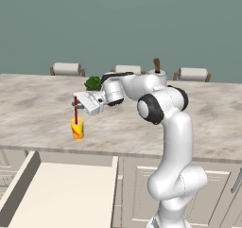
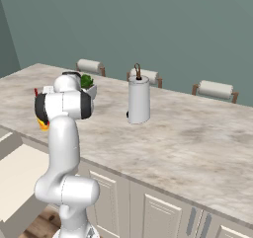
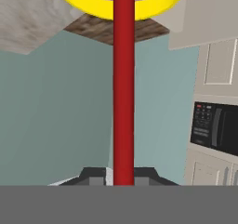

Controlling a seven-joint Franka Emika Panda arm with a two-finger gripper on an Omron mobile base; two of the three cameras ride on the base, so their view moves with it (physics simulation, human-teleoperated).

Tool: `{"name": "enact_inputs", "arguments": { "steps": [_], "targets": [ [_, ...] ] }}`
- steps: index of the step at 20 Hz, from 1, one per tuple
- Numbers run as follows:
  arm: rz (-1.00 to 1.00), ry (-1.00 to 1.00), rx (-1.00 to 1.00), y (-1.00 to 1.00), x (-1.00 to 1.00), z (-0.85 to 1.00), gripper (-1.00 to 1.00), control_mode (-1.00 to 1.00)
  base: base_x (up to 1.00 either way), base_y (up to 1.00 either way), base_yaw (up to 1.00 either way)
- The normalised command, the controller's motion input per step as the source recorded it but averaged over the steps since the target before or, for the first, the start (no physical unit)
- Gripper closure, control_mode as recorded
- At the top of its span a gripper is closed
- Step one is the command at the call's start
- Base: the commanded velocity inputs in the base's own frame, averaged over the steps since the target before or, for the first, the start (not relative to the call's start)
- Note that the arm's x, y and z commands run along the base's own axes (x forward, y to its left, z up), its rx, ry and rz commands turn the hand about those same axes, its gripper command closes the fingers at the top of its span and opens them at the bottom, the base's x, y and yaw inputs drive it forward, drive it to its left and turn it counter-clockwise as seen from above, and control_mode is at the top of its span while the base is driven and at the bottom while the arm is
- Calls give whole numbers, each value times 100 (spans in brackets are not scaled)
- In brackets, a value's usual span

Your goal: Pick up the straw from the left drawer and put it inside the smoothie cup.

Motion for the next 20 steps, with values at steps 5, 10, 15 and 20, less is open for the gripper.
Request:
{"name": "enact_inputs", "arguments": {
  "steps": [5,10,15,20],
  "targets": [
    [0,0,0,0,1,0,-100,-100,0,0,0],
    [0,0,0,0,0,0,-100,-100,0,0,0],
    [-1,-3,0,0,-2,28,-100,-100,0,0,0],
    [-6,-17,0,-26,-52,69,-100,-100,0,0,0]
  ]
}}
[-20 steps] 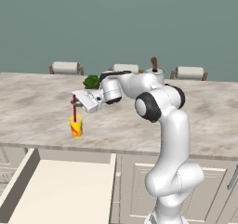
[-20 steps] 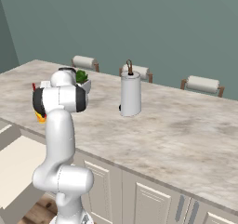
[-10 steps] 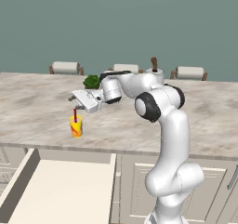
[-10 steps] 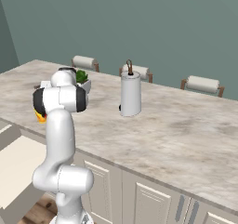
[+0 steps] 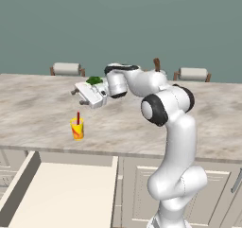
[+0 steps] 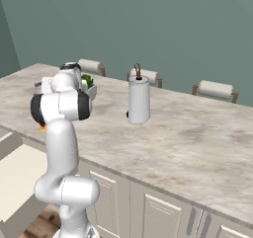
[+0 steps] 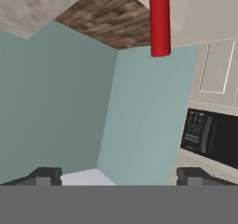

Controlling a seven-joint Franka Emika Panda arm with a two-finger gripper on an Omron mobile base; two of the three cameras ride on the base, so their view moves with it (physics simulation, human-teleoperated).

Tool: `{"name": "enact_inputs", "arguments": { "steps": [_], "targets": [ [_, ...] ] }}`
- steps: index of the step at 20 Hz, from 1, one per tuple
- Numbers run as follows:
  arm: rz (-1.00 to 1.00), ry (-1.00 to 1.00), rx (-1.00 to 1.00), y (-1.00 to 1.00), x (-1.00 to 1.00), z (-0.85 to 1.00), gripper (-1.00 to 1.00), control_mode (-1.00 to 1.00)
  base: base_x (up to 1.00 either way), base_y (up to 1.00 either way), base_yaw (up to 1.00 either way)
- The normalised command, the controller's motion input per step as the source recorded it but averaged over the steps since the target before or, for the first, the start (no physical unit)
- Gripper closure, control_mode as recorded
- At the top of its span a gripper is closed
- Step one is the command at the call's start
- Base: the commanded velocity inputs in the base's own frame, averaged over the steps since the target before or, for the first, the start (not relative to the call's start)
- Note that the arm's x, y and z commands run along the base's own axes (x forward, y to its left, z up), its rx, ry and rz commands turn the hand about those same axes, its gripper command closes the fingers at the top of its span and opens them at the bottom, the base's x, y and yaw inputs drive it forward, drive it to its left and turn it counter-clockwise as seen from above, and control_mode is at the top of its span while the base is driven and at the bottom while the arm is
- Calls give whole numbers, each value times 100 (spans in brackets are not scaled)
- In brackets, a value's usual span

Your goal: Pick up the straw from the left drawer and put it inside the smoothie cup.

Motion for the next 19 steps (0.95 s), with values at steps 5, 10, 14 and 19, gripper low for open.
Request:
{"name": "enact_inputs", "arguments": {
  "steps": [5,10,14,19],
  "targets": [
    [-8,-24,0,-82,-100,29,-100,-100,0,0,0],
    [-6,-26,0,-95,-100,4,-100,-100,0,0,0],
    [-4,-31,-5,-79,-100,0,-100,-100,0,0,0],
    [-2,-44,-14,-42,-100,11,-100,-100,0,0,0]
  ]
}}
